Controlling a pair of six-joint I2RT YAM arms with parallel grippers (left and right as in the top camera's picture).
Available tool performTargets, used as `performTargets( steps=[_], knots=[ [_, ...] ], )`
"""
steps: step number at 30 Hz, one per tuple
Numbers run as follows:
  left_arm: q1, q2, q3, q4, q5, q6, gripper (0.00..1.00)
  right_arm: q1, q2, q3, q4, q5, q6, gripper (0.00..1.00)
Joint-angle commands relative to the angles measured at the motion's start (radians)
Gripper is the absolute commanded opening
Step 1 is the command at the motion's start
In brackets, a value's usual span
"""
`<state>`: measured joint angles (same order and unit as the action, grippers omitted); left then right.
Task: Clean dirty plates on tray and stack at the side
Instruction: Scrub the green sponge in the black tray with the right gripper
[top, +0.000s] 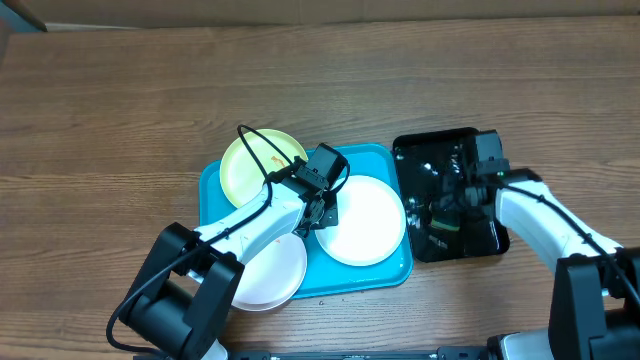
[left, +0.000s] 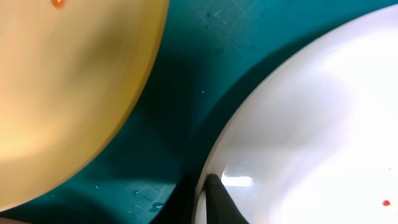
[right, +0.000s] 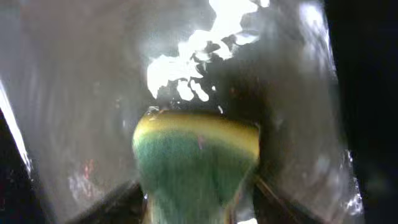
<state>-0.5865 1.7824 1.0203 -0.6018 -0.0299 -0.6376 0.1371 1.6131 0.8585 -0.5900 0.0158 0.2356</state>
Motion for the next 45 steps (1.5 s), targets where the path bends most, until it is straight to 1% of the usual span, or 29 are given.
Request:
performTargets(
  steps=[1, 2, 4, 6, 7, 10, 13, 14, 15, 16, 17, 18, 19, 20, 22, 25, 29, 32, 33, 34, 35, 36, 37, 39, 41, 42, 45],
  knots=[
    [0.004, 0.024, -0.032, 0.000, -0.023, 0.007, 0.15, -0.002, -0.008, 0.147, -0.134, -0.018, 0.006, 0.68],
    [0.004, 0.024, -0.032, -0.003, -0.026, 0.007, 0.15, -0.002, -0.008, 0.177, -0.192, -0.018, 0.006, 0.71],
    [0.004, 0.024, -0.032, -0.007, -0.026, 0.010, 0.16, -0.002, -0.008, 0.198, -0.261, -0.018, 0.012, 0.72],
    [0.004, 0.024, -0.032, -0.011, -0.026, 0.010, 0.16, -0.002, -0.008, 0.186, -0.295, -0.018, 0.046, 0.73],
    [0.004, 0.024, -0.032, -0.011, -0.026, 0.010, 0.16, -0.002, -0.006, 0.175, -0.303, -0.019, 0.059, 0.72],
    [0.004, 0.024, -0.032, -0.010, -0.025, 0.010, 0.16, 0.000, -0.002, 0.115, -0.280, -0.034, 0.073, 0.62],
    [0.004, 0.024, -0.032, -0.007, -0.025, 0.010, 0.16, 0.000, 0.003, 0.048, -0.215, -0.062, 0.072, 0.47],
    [0.004, 0.024, -0.032, -0.006, -0.025, 0.010, 0.16, 0.000, 0.003, 0.033, -0.200, -0.065, 0.073, 0.38],
    [0.004, 0.024, -0.032, -0.006, -0.025, 0.010, 0.16, 0.000, 0.003, 0.019, -0.188, -0.066, 0.073, 0.13],
    [0.004, 0.024, -0.032, -0.007, -0.026, 0.010, 0.15, 0.000, 0.003, 0.014, -0.182, -0.067, 0.075, 0.04],
    [0.004, 0.024, -0.032, -0.008, -0.026, 0.010, 0.15, 0.000, 0.003, 0.023, -0.186, -0.074, 0.074, 0.20],
    [0.004, 0.024, -0.032, -0.010, -0.026, 0.010, 0.16, 0.000, 0.002, 0.038, -0.200, -0.079, 0.074, 0.49],
    [0.004, 0.024, -0.032, -0.011, -0.026, 0.010, 0.17, 0.000, 0.002, 0.065, -0.225, -0.083, 0.075, 0.63],
    [0.004, 0.024, -0.032, -0.010, -0.026, 0.010, 0.18, 0.000, 0.002, 0.092, -0.251, -0.086, 0.075, 0.68],
    [0.004, 0.024, -0.032, -0.010, -0.026, 0.010, 0.19, 0.000, 0.002, 0.143, -0.290, -0.083, 0.074, 0.72],
    [0.004, 0.024, -0.032, -0.011, -0.030, 0.010, 0.19, 0.000, 0.002, 0.163, -0.286, -0.073, 0.075, 0.80],
    [0.004, 0.024, -0.032, -0.014, -0.030, 0.010, 0.19, 0.001, 0.014, 0.122, -0.241, -0.050, 0.075, 0.80],
    [0.004, 0.024, -0.032, -0.013, -0.030, 0.010, 0.19, 0.001, 0.034, 0.058, -0.155, -0.052, 0.075, 0.79],
    [0.004, 0.024, -0.032, -0.011, -0.030, 0.010, 0.19, 0.001, 0.040, 0.036, -0.122, -0.055, 0.075, 0.77],
    [0.004, 0.024, -0.032, -0.010, -0.030, 0.010, 0.18, 0.001, 0.045, 0.016, -0.094, -0.056, 0.075, 0.70],
    [0.004, 0.024, -0.032, -0.010, -0.030, 0.010, 0.18, 0.001, 0.050, -0.003, -0.068, -0.055, 0.075, 0.59],
    [0.004, 0.024, -0.032, -0.010, -0.030, 0.010, 0.17, 0.001, 0.051, -0.007, -0.065, -0.055, 0.075, 0.51],
    [0.004, 0.024, -0.032, -0.010, -0.030, 0.010, 0.16, 0.001, 0.051, -0.006, -0.066, -0.055, 0.075, 0.38],
    [0.004, 0.024, -0.032, -0.010, -0.030, 0.010, 0.14, 0.001, 0.035, 0.039, -0.109, -0.056, 0.075, 0.20],
    [0.004, 0.024, -0.032, -0.011, -0.030, 0.010, 0.08, 0.001, 0.016, 0.101, -0.178, -0.055, 0.072, 0.12],
    [0.004, 0.024, -0.032, -0.013, -0.033, 0.010, 0.05, 0.001, 0.005, 0.142, -0.227, -0.055, 0.071, 0.11],
    [0.004, 0.024, -0.032, -0.015, -0.033, 0.010, 0.04, 0.001, -0.011, 0.227, -0.349, -0.054, 0.070, 0.07]
  ],
)
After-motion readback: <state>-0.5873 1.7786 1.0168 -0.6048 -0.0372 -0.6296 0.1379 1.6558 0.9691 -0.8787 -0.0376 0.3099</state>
